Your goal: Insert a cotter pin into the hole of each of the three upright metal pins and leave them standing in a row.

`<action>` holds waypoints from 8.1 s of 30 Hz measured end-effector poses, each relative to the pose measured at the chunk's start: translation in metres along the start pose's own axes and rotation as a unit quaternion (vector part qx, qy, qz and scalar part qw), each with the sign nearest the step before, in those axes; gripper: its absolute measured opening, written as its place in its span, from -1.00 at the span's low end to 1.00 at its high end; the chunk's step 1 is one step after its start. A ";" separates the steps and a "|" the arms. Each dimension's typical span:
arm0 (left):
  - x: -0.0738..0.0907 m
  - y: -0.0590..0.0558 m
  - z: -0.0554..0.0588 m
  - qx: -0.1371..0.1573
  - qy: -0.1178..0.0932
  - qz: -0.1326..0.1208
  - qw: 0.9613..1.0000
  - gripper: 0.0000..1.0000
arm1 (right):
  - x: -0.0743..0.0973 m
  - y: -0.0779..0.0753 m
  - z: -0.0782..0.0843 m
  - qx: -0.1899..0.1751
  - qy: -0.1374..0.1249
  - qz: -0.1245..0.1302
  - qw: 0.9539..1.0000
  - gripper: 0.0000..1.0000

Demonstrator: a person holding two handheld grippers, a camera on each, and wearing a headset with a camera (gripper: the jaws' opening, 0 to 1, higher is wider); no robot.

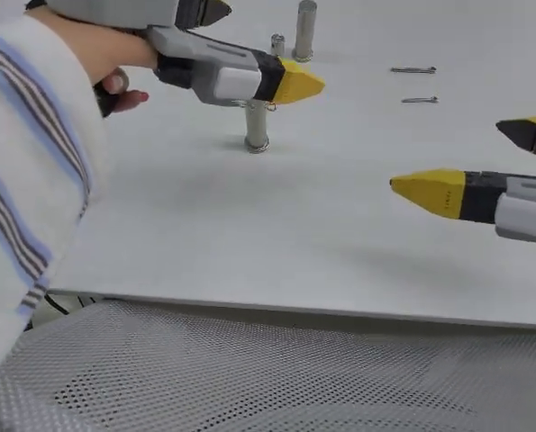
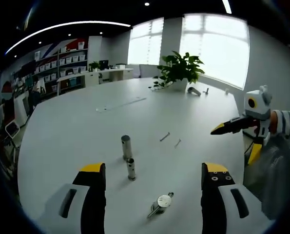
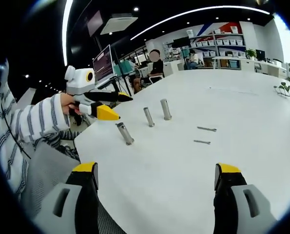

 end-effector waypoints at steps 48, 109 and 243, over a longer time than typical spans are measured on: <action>-0.067 0.026 0.010 -0.085 0.126 0.002 0.988 -0.89 | 0.008 0.020 0.005 -0.025 -0.028 0.008 0.999 0.79; 0.009 -0.104 0.025 -0.224 0.074 0.185 0.954 -0.90 | 0.011 0.032 0.010 -0.023 -0.018 0.008 1.000 0.78; 0.102 -0.090 0.068 0.058 0.037 0.072 0.995 0.97 | -0.078 -0.103 -0.059 0.251 0.372 -0.047 0.892 -0.78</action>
Point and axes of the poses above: the centre of the closed fingertips' face, and the gripper's own axes: x roughly backward along the fingers, y roughly to its left, z roughly out of its underside, the point moved 9 cm from there along x, roughly backward along the fingers, and after that the axes turned 14 degrees about -z, right-handed, at the moved point
